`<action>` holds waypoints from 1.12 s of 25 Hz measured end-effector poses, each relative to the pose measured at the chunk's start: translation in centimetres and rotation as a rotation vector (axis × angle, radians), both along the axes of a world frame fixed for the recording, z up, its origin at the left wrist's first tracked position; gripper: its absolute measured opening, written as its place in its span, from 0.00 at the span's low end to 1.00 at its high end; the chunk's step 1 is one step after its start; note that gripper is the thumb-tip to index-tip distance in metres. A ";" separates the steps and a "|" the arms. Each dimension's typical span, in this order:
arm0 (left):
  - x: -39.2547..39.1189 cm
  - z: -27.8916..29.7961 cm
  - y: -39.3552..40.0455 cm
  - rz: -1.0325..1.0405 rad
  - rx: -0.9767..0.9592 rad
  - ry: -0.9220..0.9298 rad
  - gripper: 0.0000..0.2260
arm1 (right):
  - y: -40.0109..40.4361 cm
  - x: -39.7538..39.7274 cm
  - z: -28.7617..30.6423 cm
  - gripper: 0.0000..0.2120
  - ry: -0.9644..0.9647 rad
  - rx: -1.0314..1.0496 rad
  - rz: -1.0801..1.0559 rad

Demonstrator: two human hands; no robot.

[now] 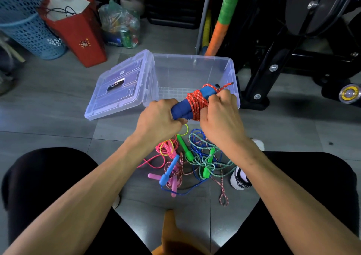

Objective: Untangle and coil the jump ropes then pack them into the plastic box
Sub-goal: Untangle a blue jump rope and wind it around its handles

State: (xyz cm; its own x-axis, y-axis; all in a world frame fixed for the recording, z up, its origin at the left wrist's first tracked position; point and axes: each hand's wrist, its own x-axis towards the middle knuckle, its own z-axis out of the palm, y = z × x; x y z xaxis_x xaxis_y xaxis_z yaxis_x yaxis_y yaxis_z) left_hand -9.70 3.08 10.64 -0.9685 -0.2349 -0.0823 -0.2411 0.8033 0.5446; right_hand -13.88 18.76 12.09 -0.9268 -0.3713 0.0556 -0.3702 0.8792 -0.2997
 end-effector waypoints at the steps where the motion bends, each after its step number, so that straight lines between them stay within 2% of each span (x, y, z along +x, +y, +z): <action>1: -0.1 0.0 -0.1 0.004 0.003 -0.021 0.07 | 0.0 -0.2 -0.1 0.05 -0.047 -0.006 0.008; 5: -0.2 -0.1 -0.8 0.028 0.071 -0.077 0.08 | 0.6 -1.0 -0.1 0.08 -0.294 -0.077 0.011; 9: -0.5 -0.2 -1.1 0.041 0.122 -0.089 0.08 | 0.7 -1.0 0.5 0.12 -0.440 -0.205 -0.031; 11: -0.5 -0.2 -1.2 0.047 0.136 -0.090 0.09 | 1.0 -1.1 0.5 0.10 -0.454 -0.199 0.002; 14: -0.3 -0.1 -1.2 0.041 0.169 -0.096 0.09 | 1.3 -1.0 0.1 0.08 -0.338 -0.148 0.099; 18: 0.3 0.1 -0.8 0.024 0.201 -0.073 0.08 | 1.6 -1.1 -0.3 0.12 -0.158 -0.293 0.124; 24: 0.4 0.6 -0.7 0.008 0.238 -0.066 0.09 | 2.3 -1.2 -0.6 0.08 0.149 -0.325 0.246; 28: 0.6 0.6 -0.1 0.030 0.256 -0.077 0.12 | 2.2 -1.2 -0.7 0.07 0.313 -0.353 0.217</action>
